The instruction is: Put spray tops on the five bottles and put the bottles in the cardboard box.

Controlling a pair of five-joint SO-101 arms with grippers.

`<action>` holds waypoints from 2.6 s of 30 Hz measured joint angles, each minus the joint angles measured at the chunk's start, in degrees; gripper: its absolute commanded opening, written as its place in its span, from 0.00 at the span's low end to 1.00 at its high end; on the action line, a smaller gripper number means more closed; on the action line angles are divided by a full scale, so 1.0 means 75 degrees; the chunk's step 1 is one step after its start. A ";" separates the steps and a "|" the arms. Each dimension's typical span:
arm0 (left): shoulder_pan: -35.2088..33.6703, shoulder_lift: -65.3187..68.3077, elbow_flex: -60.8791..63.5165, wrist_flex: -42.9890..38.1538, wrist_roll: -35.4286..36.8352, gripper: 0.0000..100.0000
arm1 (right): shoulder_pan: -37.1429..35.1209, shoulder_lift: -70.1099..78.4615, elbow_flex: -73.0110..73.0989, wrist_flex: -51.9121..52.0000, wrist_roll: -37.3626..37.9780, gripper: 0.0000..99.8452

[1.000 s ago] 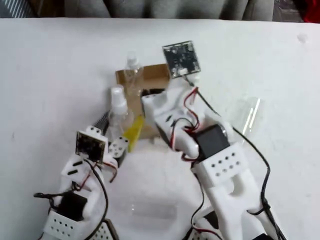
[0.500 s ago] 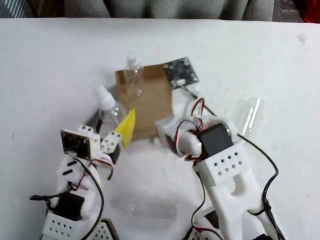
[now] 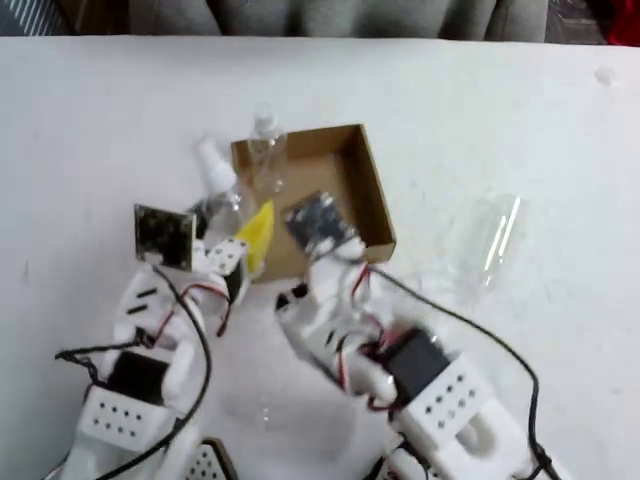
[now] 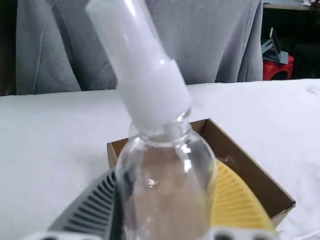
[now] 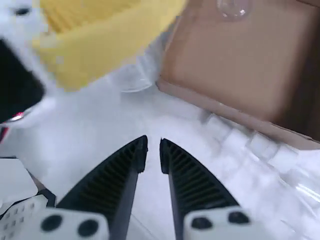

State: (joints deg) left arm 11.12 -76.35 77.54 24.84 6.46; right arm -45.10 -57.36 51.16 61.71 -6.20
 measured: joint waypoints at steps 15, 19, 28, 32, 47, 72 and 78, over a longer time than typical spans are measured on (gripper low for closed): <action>-0.0047 0.0621 -0.0023 -0.0223 0.0000 0.02 | -0.0949 -0.0352 0.3751 -0.6799 -0.0035 0.01; -0.0047 0.0621 -0.0023 -0.0105 0.0000 0.02 | -0.0949 -0.0352 0.3821 -0.7303 -0.0035 0.01; 0.0059 0.0621 -0.0023 0.0082 0.0000 0.02 | -0.0574 0.1172 0.3774 -0.8522 -0.0023 0.01; 0.0035 0.0633 -0.0023 0.0082 -0.0012 0.02 | -0.0551 0.1700 0.3692 -0.8908 -0.0023 0.01; 0.0082 0.0621 -0.0105 -0.0293 0.0000 0.02 | 0.1067 -0.0985 0.3704 -0.5286 0.1512 0.01; 0.0070 0.4360 -0.0821 -0.4185 0.0023 0.02 | 0.2848 0.0821 0.3481 -0.6306 0.1946 0.01; 0.0070 0.6201 -0.0844 -0.5837 0.0023 0.02 | 0.2872 0.0832 0.3481 -0.6318 0.1946 0.01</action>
State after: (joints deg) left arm 11.65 -29.85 71.21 -18.95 6.64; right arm -23.56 -51.12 77.27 14.33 8.40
